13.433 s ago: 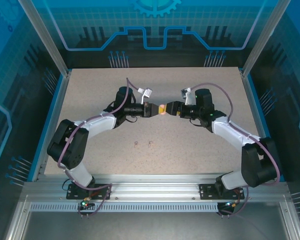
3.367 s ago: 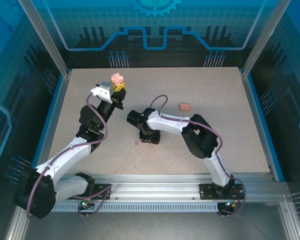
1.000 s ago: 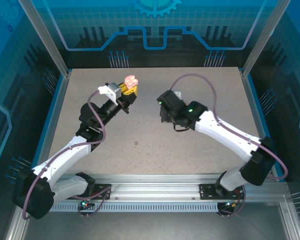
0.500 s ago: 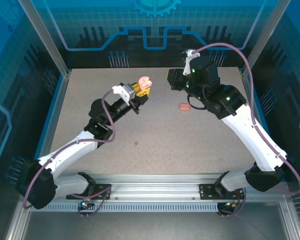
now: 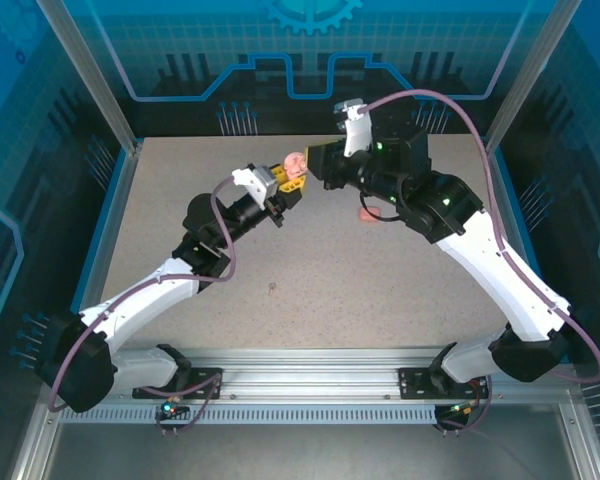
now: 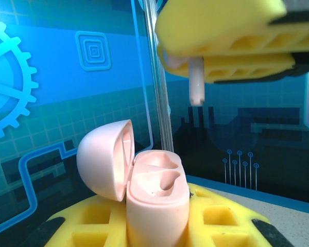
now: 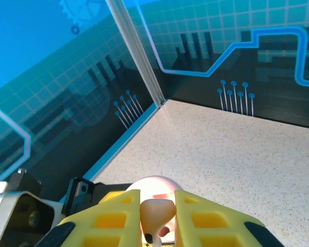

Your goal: Insert the wireless bluetooth earbuds into the charging case

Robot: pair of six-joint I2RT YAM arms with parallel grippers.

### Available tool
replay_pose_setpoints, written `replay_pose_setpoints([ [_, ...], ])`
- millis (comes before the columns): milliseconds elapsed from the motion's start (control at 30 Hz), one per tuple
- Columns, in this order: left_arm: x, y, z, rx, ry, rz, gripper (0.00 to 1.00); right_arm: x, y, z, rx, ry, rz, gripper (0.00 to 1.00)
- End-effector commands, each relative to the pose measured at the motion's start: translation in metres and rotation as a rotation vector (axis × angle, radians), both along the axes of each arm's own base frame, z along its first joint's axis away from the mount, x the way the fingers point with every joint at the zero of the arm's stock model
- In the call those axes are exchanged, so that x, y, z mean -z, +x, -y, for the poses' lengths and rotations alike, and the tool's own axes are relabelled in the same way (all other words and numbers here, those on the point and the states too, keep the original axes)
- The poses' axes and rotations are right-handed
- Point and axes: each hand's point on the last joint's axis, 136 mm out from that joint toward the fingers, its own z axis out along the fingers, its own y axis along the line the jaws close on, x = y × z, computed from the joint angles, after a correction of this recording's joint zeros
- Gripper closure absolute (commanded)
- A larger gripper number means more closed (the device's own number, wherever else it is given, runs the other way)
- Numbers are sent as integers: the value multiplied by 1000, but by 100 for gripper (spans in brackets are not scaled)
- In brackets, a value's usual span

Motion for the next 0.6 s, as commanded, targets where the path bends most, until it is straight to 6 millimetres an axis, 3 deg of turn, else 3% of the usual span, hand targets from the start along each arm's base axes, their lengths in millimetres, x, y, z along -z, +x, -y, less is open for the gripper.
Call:
replay_pose_setpoints([
  [0,-14,-6,7,28,9,54,100,-10,-7,-7,-50,7,69,80],
  [567,-15,-8,10,39,15,55,100,16,1,-8,-27,-31,31,81],
])
